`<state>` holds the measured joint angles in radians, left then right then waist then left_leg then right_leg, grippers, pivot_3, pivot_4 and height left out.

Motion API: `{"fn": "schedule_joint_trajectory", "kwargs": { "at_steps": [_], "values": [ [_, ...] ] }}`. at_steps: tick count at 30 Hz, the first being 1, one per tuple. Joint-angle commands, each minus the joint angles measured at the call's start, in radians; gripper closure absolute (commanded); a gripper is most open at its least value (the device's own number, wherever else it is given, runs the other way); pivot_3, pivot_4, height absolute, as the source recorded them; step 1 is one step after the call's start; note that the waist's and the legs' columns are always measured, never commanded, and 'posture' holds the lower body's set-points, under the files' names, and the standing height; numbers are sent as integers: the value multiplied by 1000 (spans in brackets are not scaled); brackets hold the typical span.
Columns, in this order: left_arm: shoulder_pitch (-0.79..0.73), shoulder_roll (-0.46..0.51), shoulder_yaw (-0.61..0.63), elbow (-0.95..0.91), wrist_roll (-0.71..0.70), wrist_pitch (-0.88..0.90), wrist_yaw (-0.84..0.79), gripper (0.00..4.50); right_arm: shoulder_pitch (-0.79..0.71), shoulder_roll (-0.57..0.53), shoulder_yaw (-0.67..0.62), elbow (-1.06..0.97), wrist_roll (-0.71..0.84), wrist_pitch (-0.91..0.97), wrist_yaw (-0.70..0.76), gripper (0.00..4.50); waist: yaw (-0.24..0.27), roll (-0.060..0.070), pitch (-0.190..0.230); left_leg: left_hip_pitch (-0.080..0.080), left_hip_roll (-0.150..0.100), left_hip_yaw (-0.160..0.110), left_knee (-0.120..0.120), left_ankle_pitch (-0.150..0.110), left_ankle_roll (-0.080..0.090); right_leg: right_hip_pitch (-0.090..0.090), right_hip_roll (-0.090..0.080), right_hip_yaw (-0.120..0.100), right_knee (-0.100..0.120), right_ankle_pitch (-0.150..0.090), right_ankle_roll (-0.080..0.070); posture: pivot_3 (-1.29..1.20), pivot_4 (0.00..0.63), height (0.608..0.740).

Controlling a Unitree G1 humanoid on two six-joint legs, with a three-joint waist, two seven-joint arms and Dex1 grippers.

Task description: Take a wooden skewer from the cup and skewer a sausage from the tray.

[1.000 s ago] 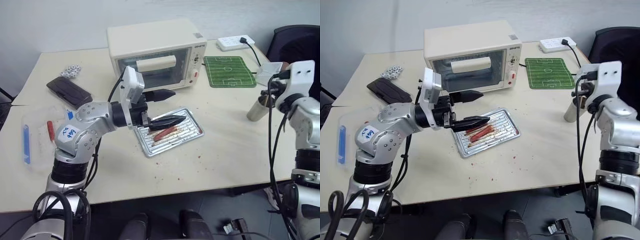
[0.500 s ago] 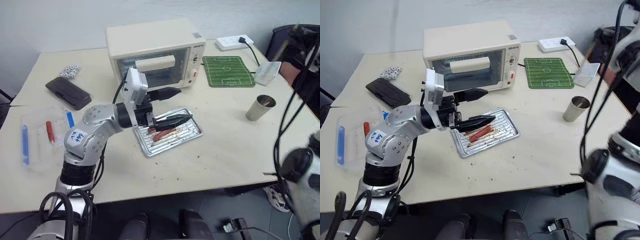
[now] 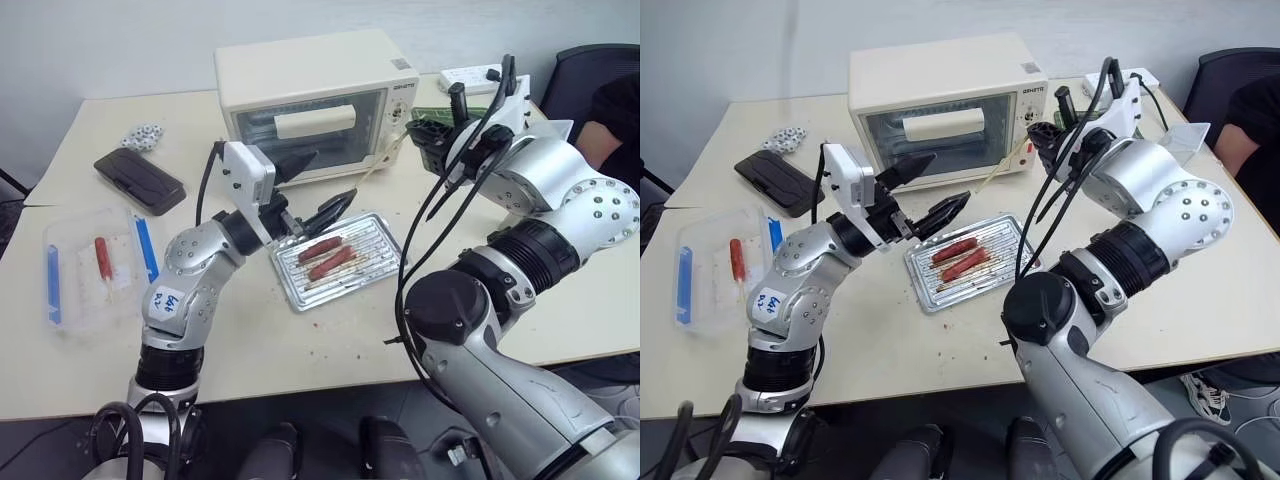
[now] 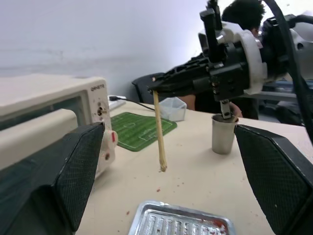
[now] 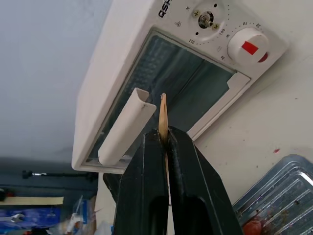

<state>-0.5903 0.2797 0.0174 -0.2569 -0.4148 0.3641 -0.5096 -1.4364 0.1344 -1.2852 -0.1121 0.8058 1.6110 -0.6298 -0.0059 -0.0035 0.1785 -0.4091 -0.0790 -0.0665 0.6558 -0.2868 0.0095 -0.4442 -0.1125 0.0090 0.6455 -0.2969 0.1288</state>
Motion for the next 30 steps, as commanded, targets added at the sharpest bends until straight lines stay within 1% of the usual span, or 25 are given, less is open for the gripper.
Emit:
{"fn": "schedule_joint_trajectory", "kwargs": {
  "at_steps": [1, 7, 9, 13, 17, 20, 23, 26, 30],
  "values": [
    [-1, -15, -8, 6, 24, -41, 13, 0, -43, 58, -25, -24, 143, 3, -106, 4477, -1, 0, 0, 0, 0, 0, 0, 0, 0, 0, 0, 0, 0, 0, 0, 0, 150, 740],
    [-17, -40, -35, 52, 46, -81, -5, 0, -69, 91, -71, -10, 333, 3, -285, 4477, -23, 0, 0, 1, 1, 1, -3, 1, -1, 0, 1, 0, 1, 0, 0, 0, 150, 740],
    [-36, -52, -53, 88, 59, -105, -14, 0, -58, 102, -58, 0, 416, -17, -347, 4477, -25, 0, 0, 2, 1, 1, -4, 1, -1, 0, 1, 1, 1, 0, 0, 0, 150, 740],
    [-78, -80, -78, 161, 86, -157, -34, 0, 38, 91, 95, 32, 674, -164, -515, 4477, -27, 0, 0, 2, 1, 1, -5, 2, -1, 0, 1, 1, 1, 0, -1, 0, 150, 740],
    [-123, -107, -87, 214, 96, -184, -41, 0, 169, 13, 310, 52, 925, -345, -634, 4477, -29, 0, 0, 2, 2, 2, -5, 2, 0, 0, 1, 1, 1, 0, -1, 0, 150, 740],
    [-149, -125, -85, 247, 104, -212, -42, 0, 261, -57, 462, 41, 1064, -471, -668, 4477, -32, 0, 0, 2, 1, 3, -5, 3, 1, 0, 1, 2, 0, 0, 0, 0, 150, 740],
    [-166, -136, -78, 255, 105, -219, -38, 0, 339, -131, 581, 21, 1152, -575, -663, 4477, -32, 0, 0, 2, 1, 3, -5, 3, 1, 0, 1, 2, 0, 0, 0, 0, 150, 740],
    [-165, -142, -76, 255, 105, -218, -34, 0, 381, -175, 656, 4, 1166, -647, -627, 4477, -31, 0, 0, 2, 1, 3, -5, 3, 1, 0, 1, 2, 0, 0, 0, 0, 150, 740],
    [-156, -149, -76, 252, 109, -211, -29, 0, 406, -211, 717, -10, 1166, -711, -584, 4477, -35, 0, 0, 2, 2, 3, -5, 3, 1, 0, 2, 2, 0, 0, 0, 0, 150, 740]
  ]
}}
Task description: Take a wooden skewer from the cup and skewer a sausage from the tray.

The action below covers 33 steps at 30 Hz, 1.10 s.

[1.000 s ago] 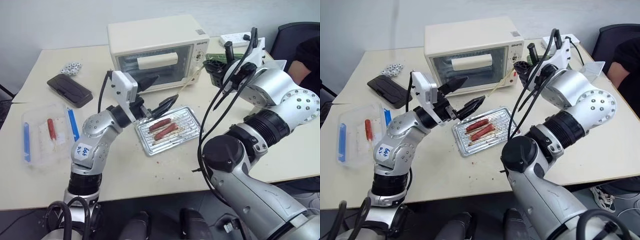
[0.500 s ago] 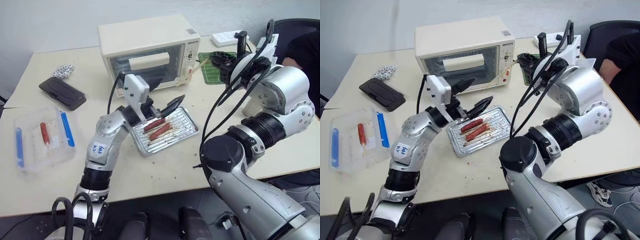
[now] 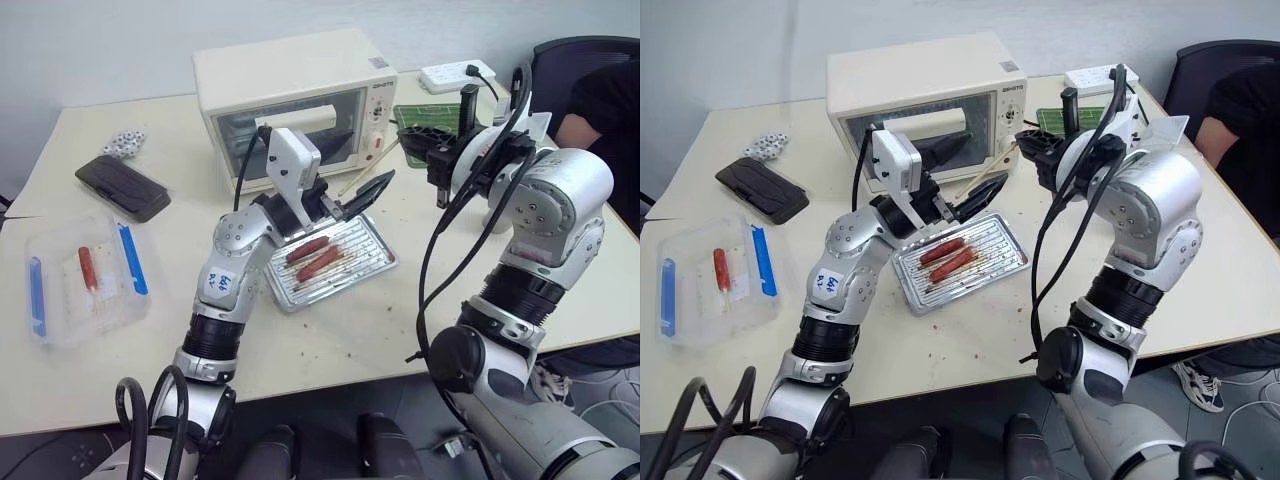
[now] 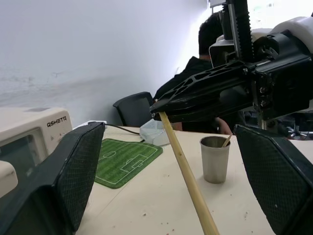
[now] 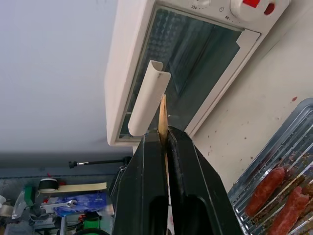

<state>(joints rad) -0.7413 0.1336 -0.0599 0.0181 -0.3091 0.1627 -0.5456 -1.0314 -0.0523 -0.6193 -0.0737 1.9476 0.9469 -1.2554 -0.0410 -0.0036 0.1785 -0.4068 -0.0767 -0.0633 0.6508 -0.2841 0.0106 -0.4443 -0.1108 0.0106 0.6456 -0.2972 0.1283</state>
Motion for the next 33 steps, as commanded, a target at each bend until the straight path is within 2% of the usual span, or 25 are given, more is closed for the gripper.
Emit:
{"fn": "schedule_joint_trajectory", "kwargs": {
  "at_steps": [1, 10, 13, 18, 30, 33],
  "values": [
    [-3, -4, 2, -25, 4, -5, 9, 0, 5, -31, 63, -50, 25, -59, 51, 4477, -1, 0, 0, 0, 0, 0, 0, 0, 0, 0, 0, 0, 0, 0, 0, 0, 150, 740],
    [45, -16, 9, -126, -33, 91, 48, 0, 28, -99, 128, -53, 25, -115, 119, 4477, 8, 0, 0, 0, 0, 0, 0, 0, 0, 0, 0, 0, -1, 0, 0, 0, 150, 740],
    [59, -19, 20, -153, -45, 125, 64, 587, 37, -118, 134, -50, 25, -117, 139, 4500, 10, 0, 0, 0, 0, 0, 1, 0, 0, 0, 0, 0, -1, 0, 0, 0, 150, 740],
    [73, -15, 17, -188, -50, 152, 76, 2046, 63, -154, 130, -31, 25, -102, 185, 4500, 13, 0, 0, 0, 0, 0, 1, 0, 0, 0, 0, 0, -2, 0, 0, 0, 150, 740],
    [77, -23, 10, -210, -67, 199, 85, 2046, 95, -193, 156, 4, 25, -99, 269, 4500, 13, 0, 0, 0, 0, 1, 1, 0, 0, 1, 0, 0, -2, 0, 0, 0, 150, 740],
    [67, -29, 12, -199, -70, 202, 83, 2595, 105, -201, 149, 10, 25, -92, 278, 4500, 14, 0, 0, 0, 0, 1, 1, 0, 0, 1, 0, 0, -2, 0, 0, 0, 150, 740]
  ]
}}
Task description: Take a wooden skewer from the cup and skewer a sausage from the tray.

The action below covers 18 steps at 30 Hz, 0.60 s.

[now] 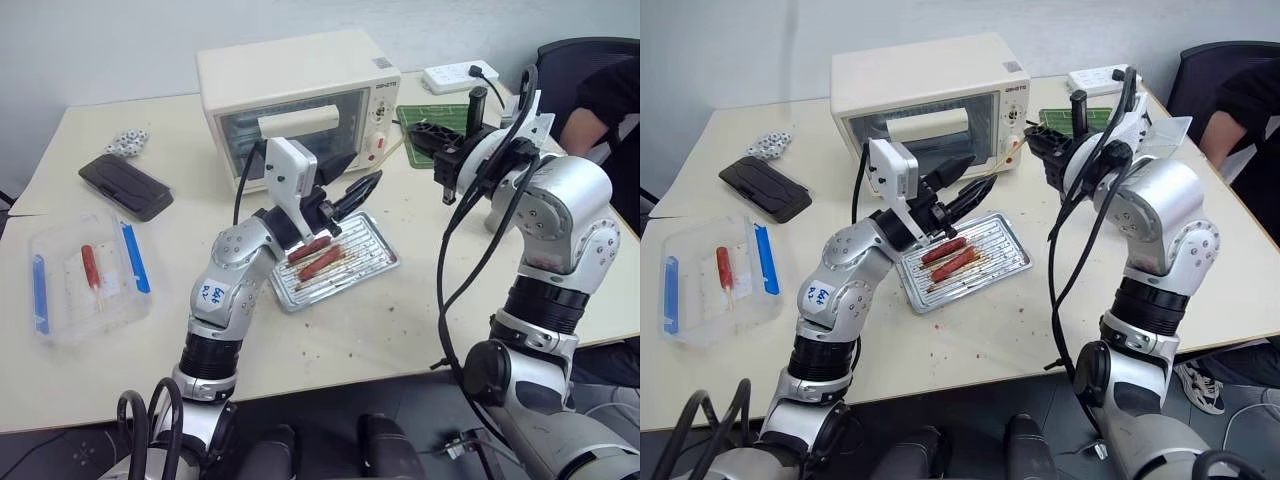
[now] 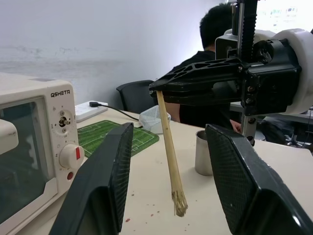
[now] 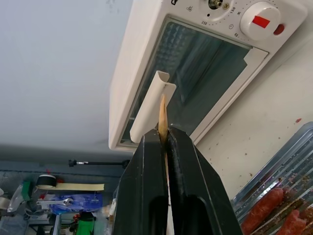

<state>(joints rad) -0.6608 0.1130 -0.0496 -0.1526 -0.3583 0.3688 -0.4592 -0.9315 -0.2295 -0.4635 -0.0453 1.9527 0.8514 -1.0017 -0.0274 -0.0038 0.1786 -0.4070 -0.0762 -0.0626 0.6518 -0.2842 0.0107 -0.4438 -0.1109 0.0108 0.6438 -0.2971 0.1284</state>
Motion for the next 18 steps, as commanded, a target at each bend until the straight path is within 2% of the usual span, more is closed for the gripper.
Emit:
{"fn": "schedule_joint_trajectory", "kwargs": {
  "at_steps": [1, 6, 7, 12, 16, 18],
  "values": [
    [-16, -10, 3, -25, -22, -2, -3, 2846, 7, -25, -8, -18, 20, 5, 29, 4500, 0, 0, 0, 0, 0, 0, 0, 0, 0, 0, 0, 0, 0, 0, 0, 0, 150, 740],
    [-23, -10, 4, -17, -21, 3, 2, 4363, 13, -24, -9, -22, 20, 5, 40, 4500, 0, 0, 0, 0, 0, 0, 0, 0, 0, 0, 0, 0, 0, 0, 0, 0, 150, 740],
    [-24, -9, 4, -16, -21, 6, 3, 4469, 13, -23, -7, -23, 20, 4, 40, 4500, 0, 0, 0, 0, 0, 0, 0, 0, 0, 0, 0, 0, 0, 0, 0, 0, 150, 740],
    [-22, -10, 7, -14, -24, 8, 3, 4469, -3, 5, 19, -53, 20, -28, 14, 4500, 0, 0, 0, 0, 0, 0, 0, 0, 0, 0, 0, 0, 0, 0, 0, 0, 150, 740],
    [-22, -7, 9, -29, -37, 9, -3, 3703, -10, 12, 31, -69, 20, -48, -6, 4500, 0, 0, 0, 0, 0, 0, 0, 0, 0, 0, 0, 0, 0, 0, 0, 0, 150, 740],
    [-23, -4, 5, -32, -32, 7, -2, 3099, -11, 15, 36, -77, 20, -57, -14, 4500, 0, 0, 0, 0, 0, 0, 0, 0, 0, 0, 0, 0, 0, 0, 0, 0, 150, 740]
  ]
}}
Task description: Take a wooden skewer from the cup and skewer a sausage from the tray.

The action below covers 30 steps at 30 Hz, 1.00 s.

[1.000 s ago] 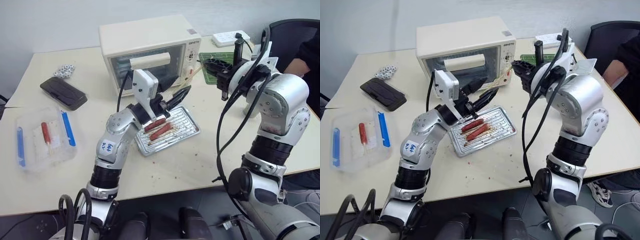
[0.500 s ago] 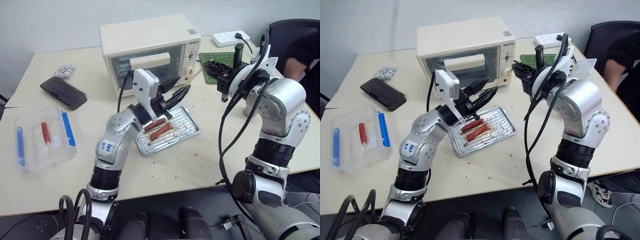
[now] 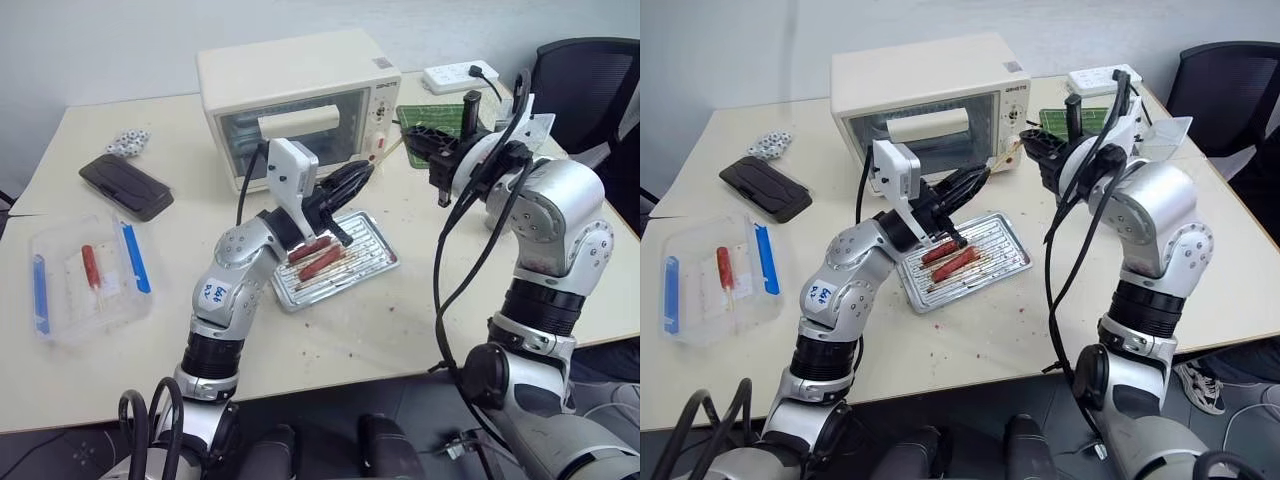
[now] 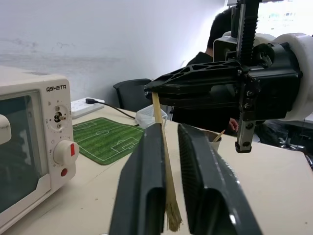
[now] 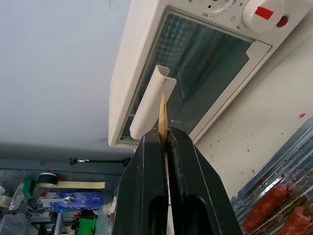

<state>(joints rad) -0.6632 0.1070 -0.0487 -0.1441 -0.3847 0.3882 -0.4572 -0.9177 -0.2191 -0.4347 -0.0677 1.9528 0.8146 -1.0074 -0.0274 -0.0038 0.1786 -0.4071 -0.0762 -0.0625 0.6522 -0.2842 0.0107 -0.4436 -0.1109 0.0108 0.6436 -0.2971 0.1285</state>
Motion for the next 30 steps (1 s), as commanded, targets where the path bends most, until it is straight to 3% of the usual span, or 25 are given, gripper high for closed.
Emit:
{"fn": "schedule_joint_trajectory", "kwargs": {
  "at_steps": [1, 4, 15, 23, 30],
  "values": [
    [-20, 3, 1, -40, -3, -13, -2, 2760, -25, 8, 10, -60, 19, -25, -13, 4500, 0, 0, 0, 0, 0, 0, 0, 0, 0, 0, 0, 0, 0, 0, 0, 0, 150, 740],
    [-21, 6, -4, -24, 9, -17, 1, 1899, -27, 13, 17, -67, 19, -36, -20, 4500, 0, 0, 0, 0, 0, 0, 0, 0, 0, 0, 0, 0, 0, 0, 0, 0, 150, 740],
    [-38, -22, -10, 30, 18, -43, -7, 1899, -28, 10, 27, -72, 19, -53, -20, 4500, 0, 0, 0, 0, 0, 0, 0, 0, 0, 0, 0, 0, 0, 0, 0, 0, 150, 740],
    [-37, -23, 0, 20, 13, -33, -7, 4311, -26, 7, 31, -71, 19, -57, -15, 4500, -2, 0, 0, 0, 0, 0, 0, 0, 0, 0, 0, 0, 0, 0, 0, 0, 150, 740],
    [-35, -18, 5, 19, 15, -24, -3, 4449, -32, 13, 31, -81, 19, -61, -13, 4500, 0, 0, 0, 0, 0, 0, 1, 0, 0, 0, 0, 0, 0, 0, 0, 0, 150, 740]
  ]
}}
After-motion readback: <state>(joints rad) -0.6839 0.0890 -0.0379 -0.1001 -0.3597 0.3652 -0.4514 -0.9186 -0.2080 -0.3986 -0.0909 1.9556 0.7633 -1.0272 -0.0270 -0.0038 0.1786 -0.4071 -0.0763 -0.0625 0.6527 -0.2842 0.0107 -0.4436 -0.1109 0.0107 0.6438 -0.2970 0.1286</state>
